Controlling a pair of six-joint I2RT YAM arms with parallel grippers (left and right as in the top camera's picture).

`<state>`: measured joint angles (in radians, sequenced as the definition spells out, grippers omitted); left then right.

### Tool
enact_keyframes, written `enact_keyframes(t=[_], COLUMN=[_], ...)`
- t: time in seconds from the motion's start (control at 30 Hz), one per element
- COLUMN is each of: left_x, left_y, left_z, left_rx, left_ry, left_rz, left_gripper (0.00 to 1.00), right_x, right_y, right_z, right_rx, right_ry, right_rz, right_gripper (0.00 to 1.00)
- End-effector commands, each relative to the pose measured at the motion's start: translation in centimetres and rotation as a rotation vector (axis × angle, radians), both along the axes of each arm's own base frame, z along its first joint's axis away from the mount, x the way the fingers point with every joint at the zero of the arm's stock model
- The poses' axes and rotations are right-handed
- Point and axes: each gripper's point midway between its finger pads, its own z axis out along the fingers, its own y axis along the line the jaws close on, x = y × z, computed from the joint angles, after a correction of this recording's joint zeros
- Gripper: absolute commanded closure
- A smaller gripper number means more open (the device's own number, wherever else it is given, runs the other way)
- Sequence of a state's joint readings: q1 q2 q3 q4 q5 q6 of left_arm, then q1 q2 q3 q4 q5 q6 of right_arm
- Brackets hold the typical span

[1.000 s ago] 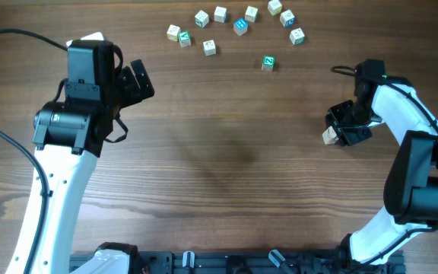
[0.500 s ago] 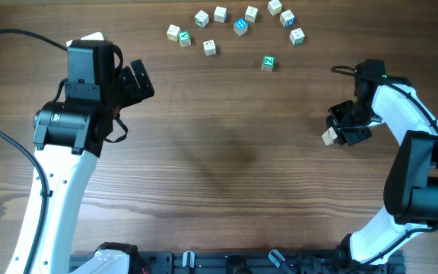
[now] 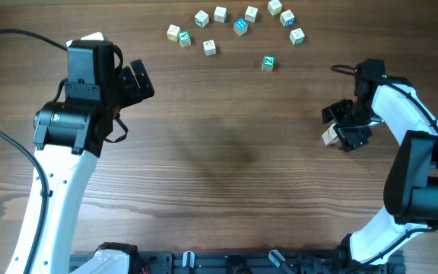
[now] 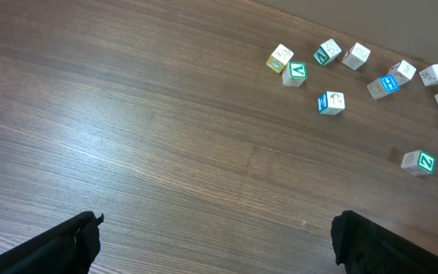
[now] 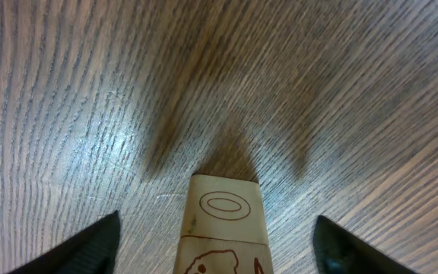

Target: Form a tower

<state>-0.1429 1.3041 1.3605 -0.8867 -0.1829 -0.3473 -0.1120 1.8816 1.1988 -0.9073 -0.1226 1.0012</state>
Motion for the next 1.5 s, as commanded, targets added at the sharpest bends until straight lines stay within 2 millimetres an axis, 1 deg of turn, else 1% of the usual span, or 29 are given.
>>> enact_keyframes(t=[0.0, 0.07, 0.1, 0.17, 0.23, 0.3, 0.37, 0.43, 0.47, 0.53, 0.63, 0.7, 0.73, 0.77, 0.8, 0.83, 0.87, 0.9, 0.97, 1.03, 1.1, 1.17, 1.27, 1.3, 1.4, 1.47], left_x=[0.0, 0.0, 0.0, 0.0, 0.0, 0.0, 0.0, 0.0, 0.0, 0.0, 0.0, 0.0, 0.0, 0.0, 0.0, 0.0, 0.0, 0.0, 0.0, 0.0, 0.0, 0.0, 0.0, 0.0, 0.0, 0.0], left_y=[0.3, 0.3, 0.3, 0.3, 0.3, 0.3, 0.3, 0.3, 0.3, 0.3, 0.3, 0.3, 0.3, 0.3, 0.3, 0.3, 0.3, 0.3, 0.3, 0.3, 0.3, 0.3, 0.3, 0.3, 0.3, 0.3], left_z=[-0.1, -0.1, -0.1, -0.1, -0.1, -0.1, -0.1, -0.1, -0.1, -0.1, -0.1, -0.1, -0.1, -0.1, -0.1, -0.1, -0.1, -0.1, -0.1, -0.1, -0.1, -0.1, -0.1, -0.1, -0.1, -0.1], left_rx=[-0.001, -0.001, -0.001, -0.001, -0.001, -0.001, -0.001, -0.001, -0.001, -0.001, -0.001, -0.001, -0.001, -0.001, -0.001, -0.001, -0.001, -0.001, -0.001, -0.001, -0.001, -0.001, -0.001, -0.002, -0.001, -0.001], left_ry=[-0.001, -0.001, -0.001, -0.001, -0.001, -0.001, -0.001, -0.001, -0.001, -0.001, -0.001, -0.001, -0.001, -0.001, -0.001, -0.001, -0.001, -0.001, -0.001, -0.001, -0.001, -0.001, -0.001, -0.001, -0.001, -0.001], left_rz=[0.02, 0.02, 0.02, 0.02, 0.02, 0.02, 0.02, 0.02, 0.02, 0.02, 0.02, 0.02, 0.02, 0.02, 0.02, 0.02, 0.02, 0.02, 0.02, 0.02, 0.02, 0.02, 0.02, 0.021, 0.02, 0.02], left_gripper=[0.0, 0.0, 0.0, 0.0, 0.0, 0.0, 0.0, 0.0, 0.0, 0.0, 0.0, 0.0, 0.0, 0.0, 0.0, 0.0, 0.0, 0.0, 0.0, 0.0, 0.0, 0.0, 0.0, 0.0, 0.0, 0.0], right_x=[0.0, 0.3, 0.6, 1.2, 1.5, 1.5, 2.0, 2.5, 2.8, 3.0, 3.0, 3.2, 3.2, 3.3, 3.4, 3.1, 2.9, 2.9, 2.5, 2.1, 1.8, 1.4, 1.1, 1.0, 0.8, 0.9], right_y=[-0.2, -0.2, -0.2, -0.3, -0.8, -1.5, -1.6, -1.6, -1.6, -1.5, -1.6, -1.6, -1.0, 0.6, 1.5, 1.2, 0.6, 0.6, 1.9, 2.8, 3.0, 2.6, 2.5, 2.0, 1.6, 1.6], right_z=[-0.2, 0.3, 0.8, 2.5, 3.7, 5.4, 7.0, 9.1, 10.4, 12.1, 13.6, 13.6, 13.6, 13.6, 13.5, 12.7, 11.8, 11.3, 9.0, 7.2, 5.5, 3.8, 2.4, 2.2, 2.1, 2.1], right_rx=[-0.016, -0.016, -0.017, -0.02, -0.043, -0.087, -0.093, -0.106, -0.117, -0.134, -0.174, -0.184, -0.155, -0.092, -0.068, -0.084, -0.105, -0.1, -0.02, 0.013, 0.002, -0.029, -0.014, -0.02, -0.022, -0.024], right_ry=[0.01, 0.005, -0.002, -0.014, -0.019, -0.019, -0.057, -0.109, -0.144, -0.201, -0.255, -0.268, -0.286, -0.345, -0.379, -0.353, -0.313, -0.305, -0.288, -0.238, -0.157, -0.06, -0.013, 0.004, 0.017, 0.015], right_rz=[0.016, 0.031, 0.057, 0.113, 0.143, 0.16, 0.229, 0.311, 0.369, 0.488, 0.693, 0.784, 0.844, 0.981, 1.088, 1.136, 1.146, 1.15, 1.216, 1.275, 1.323, 1.358, 1.364, 1.36, 1.351, 1.346], right_gripper=[0.15, 0.13, 0.08, 0.01, 0.0, 0.0, 0.01, 0.0, 0.0, 0.0, 0.0, 0.0, 0.0, 0.0, 0.0, 0.0, 0.0, 0.0, 0.0, 0.0, 0.01, 0.01, 0.0, 0.01, 0.01, 0.03])
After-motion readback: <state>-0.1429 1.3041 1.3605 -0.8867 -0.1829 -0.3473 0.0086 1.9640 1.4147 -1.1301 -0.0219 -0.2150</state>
